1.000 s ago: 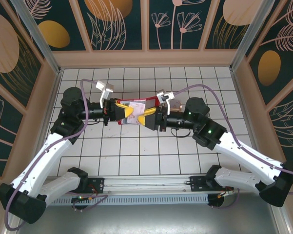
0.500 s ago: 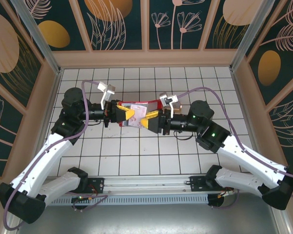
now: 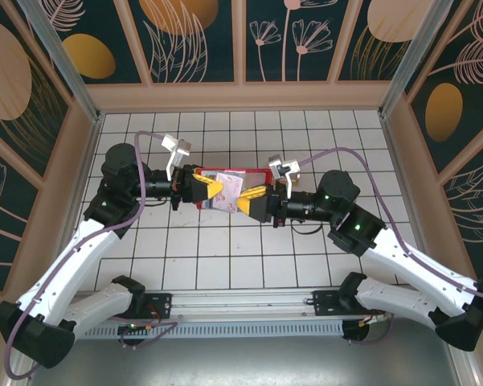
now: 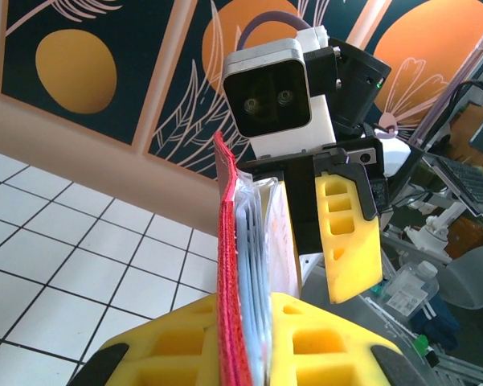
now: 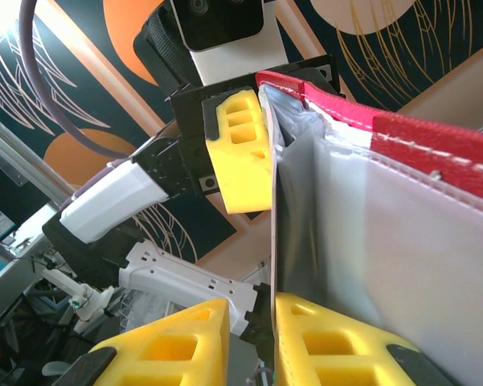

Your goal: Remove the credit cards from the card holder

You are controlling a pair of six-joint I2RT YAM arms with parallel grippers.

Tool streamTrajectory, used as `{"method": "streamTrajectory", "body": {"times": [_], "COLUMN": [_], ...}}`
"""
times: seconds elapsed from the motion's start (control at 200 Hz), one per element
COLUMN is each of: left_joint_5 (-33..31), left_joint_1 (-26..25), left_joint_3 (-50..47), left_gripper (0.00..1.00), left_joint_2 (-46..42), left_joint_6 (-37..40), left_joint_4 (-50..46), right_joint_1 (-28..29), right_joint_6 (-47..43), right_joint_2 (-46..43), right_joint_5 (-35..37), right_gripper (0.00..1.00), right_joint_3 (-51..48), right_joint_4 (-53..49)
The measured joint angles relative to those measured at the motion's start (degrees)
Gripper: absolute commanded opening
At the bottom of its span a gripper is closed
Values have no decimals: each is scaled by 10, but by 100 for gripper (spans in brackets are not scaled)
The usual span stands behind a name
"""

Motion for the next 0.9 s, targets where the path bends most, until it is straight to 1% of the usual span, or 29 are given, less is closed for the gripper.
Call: {"method": "streamTrajectory", "body": {"times": [0.135, 0.245, 0.3, 0.53, 0.656, 0.826, 0.866, 0.901], "left_joint_5": [0, 1, 0, -1, -7, -46, -50, -53], "left_joint_1": [0, 0, 0, 0, 0, 11, 12, 12], "left_joint_3": [0, 0, 0, 0, 0, 0, 0, 0], "left_gripper": [12, 13, 13, 13, 17, 18, 14, 6], "left_joint_2": [0, 0, 0, -1, -1, 1, 1, 1], "left_joint_6": [0, 0, 0, 0, 0, 2, 2, 3], "left_joint_4": [0, 0, -2, -7, -7, -11, -11, -11], "right_joint_1": [0, 0, 0, 6, 9, 16, 16, 16], "right_joint_6": [-1, -7, -11, -16, -18, -20, -20, -20], "right_joint_2": [-1, -1, -1, -5, -9, -43, -50, -55], "right_joint_5": [5, 17, 27, 46, 62, 63, 63, 63], "right_gripper": [13, 3, 0, 0, 0, 0, 0, 0], "right_joint_3": [0, 0, 0, 0, 0, 0, 0, 0], "right_joint_4": [-5, -14, -22, -32, -41, -54, -54, -54]}}
